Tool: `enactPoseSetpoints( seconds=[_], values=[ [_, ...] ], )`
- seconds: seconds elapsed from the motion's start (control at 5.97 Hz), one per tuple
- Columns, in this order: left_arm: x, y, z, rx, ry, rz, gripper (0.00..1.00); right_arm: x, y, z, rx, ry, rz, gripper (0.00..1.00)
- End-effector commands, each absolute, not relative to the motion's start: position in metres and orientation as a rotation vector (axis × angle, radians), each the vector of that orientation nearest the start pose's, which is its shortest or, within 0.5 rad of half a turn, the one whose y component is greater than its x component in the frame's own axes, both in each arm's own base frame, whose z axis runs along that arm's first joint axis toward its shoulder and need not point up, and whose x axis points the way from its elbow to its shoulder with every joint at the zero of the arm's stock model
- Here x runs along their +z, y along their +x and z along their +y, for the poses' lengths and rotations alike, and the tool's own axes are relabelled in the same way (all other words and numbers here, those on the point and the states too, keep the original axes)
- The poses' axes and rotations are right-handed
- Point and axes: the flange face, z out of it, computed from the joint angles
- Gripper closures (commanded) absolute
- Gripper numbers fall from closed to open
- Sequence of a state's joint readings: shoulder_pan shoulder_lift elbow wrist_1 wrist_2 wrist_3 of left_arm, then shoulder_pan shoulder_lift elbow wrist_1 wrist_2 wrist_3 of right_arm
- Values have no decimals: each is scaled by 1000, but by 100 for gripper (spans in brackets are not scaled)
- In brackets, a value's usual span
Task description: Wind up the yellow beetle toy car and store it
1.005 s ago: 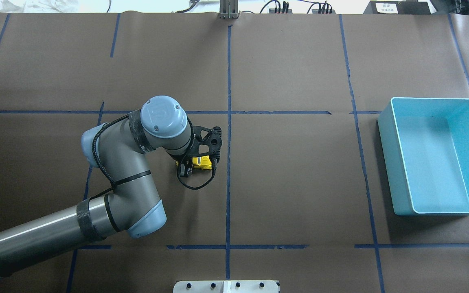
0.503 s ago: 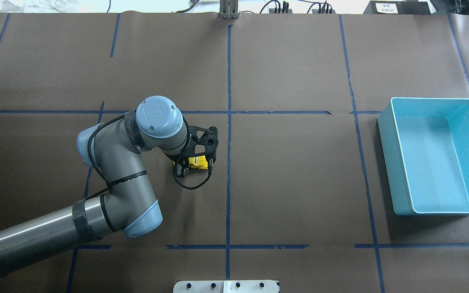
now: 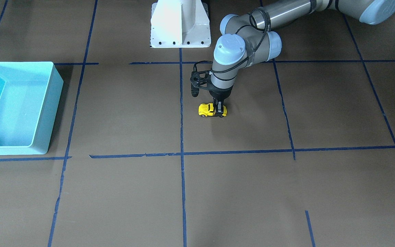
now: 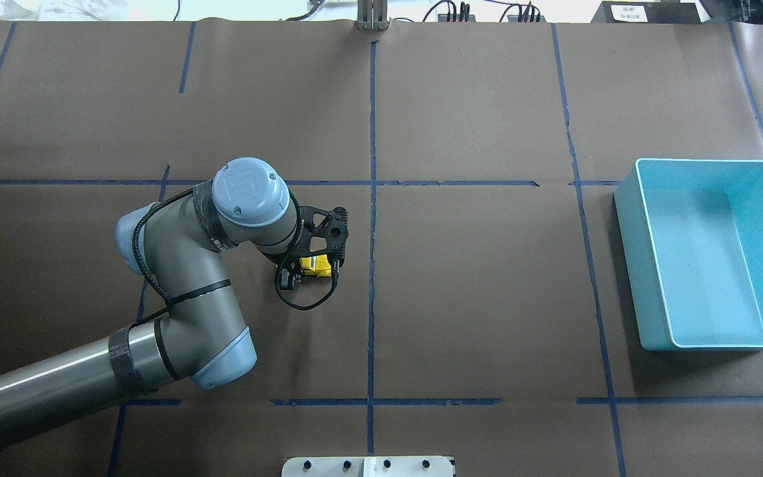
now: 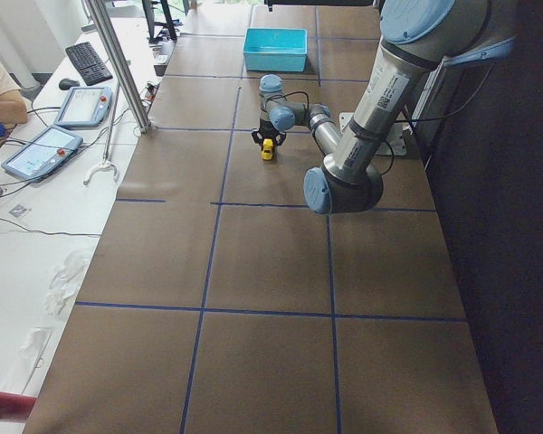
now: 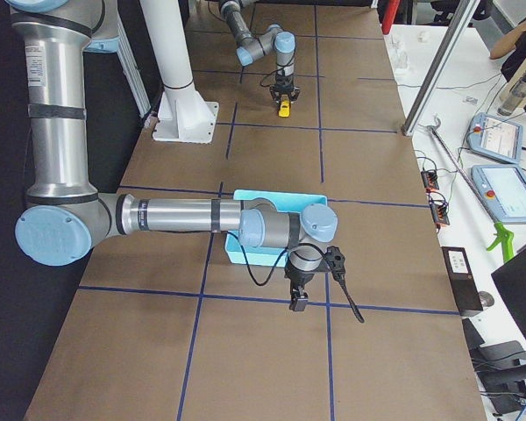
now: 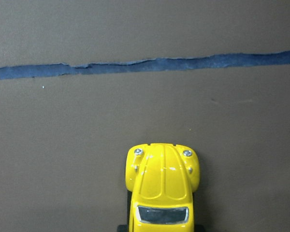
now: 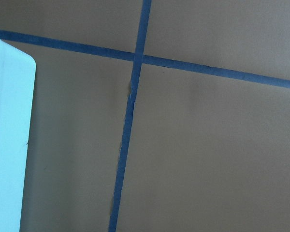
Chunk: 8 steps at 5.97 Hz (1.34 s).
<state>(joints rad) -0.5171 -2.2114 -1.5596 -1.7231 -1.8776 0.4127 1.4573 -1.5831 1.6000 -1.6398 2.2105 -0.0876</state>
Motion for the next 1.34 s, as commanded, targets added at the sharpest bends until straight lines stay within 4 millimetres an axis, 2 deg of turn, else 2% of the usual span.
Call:
enactPoseSetpoints(
  seconds=[0.0,0.5,1.17],
  values=[
    [271,565,-438,1497,713,580,59,666,19,-488,-179,-58,-640,0],
    [275,555,-435,1492,719,579,59,666,19,-488,-178,-59,-634,0],
    [282,553,-435,1492,708,575,59,668,19,-487,-175,-62,-632,0]
  ],
)
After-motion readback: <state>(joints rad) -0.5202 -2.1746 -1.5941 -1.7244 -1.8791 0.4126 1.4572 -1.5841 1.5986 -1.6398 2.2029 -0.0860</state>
